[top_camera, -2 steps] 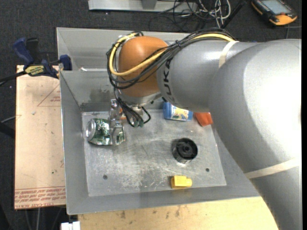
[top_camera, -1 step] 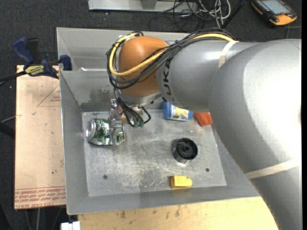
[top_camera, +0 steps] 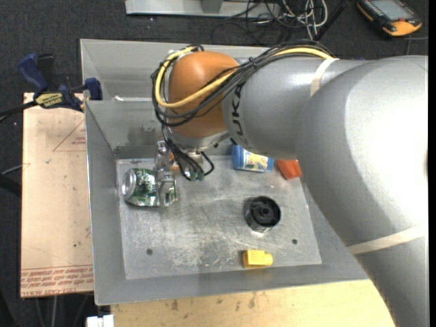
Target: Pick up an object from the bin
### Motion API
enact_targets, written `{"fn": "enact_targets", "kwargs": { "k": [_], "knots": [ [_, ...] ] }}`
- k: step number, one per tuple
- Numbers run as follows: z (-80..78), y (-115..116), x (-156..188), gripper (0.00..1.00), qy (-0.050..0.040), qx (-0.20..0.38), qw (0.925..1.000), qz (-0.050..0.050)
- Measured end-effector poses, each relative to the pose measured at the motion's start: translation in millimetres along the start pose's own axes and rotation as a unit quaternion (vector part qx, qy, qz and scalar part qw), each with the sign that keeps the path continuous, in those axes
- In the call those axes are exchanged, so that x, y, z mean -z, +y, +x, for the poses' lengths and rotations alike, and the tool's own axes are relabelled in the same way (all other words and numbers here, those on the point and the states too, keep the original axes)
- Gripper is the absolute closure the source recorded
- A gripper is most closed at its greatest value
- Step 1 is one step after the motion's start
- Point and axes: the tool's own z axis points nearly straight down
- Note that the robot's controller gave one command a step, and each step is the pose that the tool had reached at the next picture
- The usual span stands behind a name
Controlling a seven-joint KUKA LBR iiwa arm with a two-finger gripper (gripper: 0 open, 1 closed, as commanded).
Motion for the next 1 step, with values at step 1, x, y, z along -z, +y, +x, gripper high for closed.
{"fn": "enact_targets", "kwargs": {
  "k": [1],
  "knots": [
    [0.0, 0.0, 0.0, 1.0, 0.0, 0.0, 1.0, 0.0]
  ]
}}
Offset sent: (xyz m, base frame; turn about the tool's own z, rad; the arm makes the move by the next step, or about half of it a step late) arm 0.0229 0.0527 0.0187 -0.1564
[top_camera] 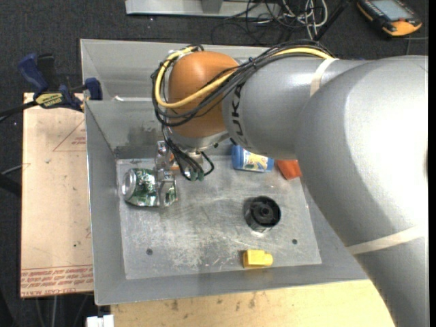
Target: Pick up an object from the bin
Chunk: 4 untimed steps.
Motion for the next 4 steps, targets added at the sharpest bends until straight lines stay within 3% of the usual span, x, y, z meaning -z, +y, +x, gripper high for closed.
{"fn": "enact_targets", "kwargs": {
  "k": [4],
  "knots": [
    [0.0, 0.0, 0.0, 1.0, 0.0, 0.0, 1.0, 0.0]
  ]
}}
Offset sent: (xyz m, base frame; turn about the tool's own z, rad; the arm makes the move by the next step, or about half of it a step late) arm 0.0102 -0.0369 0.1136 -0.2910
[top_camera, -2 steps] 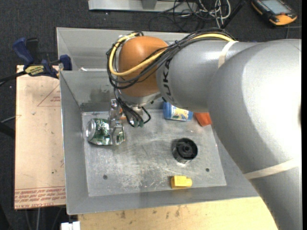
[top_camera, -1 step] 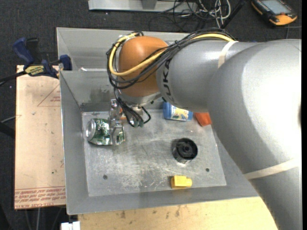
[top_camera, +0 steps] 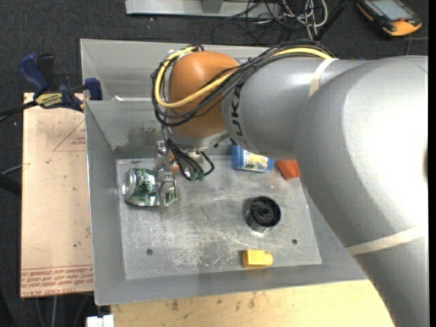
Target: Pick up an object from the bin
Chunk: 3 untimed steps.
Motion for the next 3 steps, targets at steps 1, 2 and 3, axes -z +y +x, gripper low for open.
{"fn": "enact_targets", "kwargs": {
  "k": [1, 2, 3],
  "knots": [
    [0.0, 0.0, 0.0, 1.0, 0.0, 0.0, 1.0, 0.0],
    [0.0, 0.0, 0.0, 1.0, 0.0, 0.0, 1.0, 0.0],
    [0.0, 0.0, 0.0, 1.0, 0.0, 0.0, 1.0, 0.0]
  ]
}}
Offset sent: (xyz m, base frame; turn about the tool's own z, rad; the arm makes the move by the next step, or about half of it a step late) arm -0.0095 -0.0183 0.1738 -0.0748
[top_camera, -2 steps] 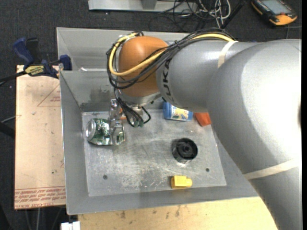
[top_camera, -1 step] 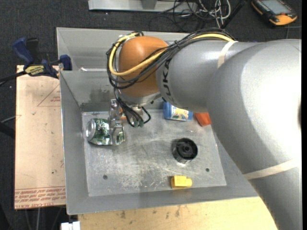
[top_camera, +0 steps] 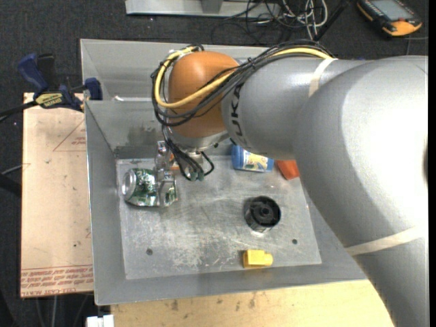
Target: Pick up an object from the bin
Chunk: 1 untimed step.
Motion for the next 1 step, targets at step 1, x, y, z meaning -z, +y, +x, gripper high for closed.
{"fn": "enact_targets", "kwargs": {
  "k": [1],
  "knots": [
    [8.1, -4.7, -14.0, 0.0, 0.0108, 0.001, 0.9999, 0.006]
  ]
}}
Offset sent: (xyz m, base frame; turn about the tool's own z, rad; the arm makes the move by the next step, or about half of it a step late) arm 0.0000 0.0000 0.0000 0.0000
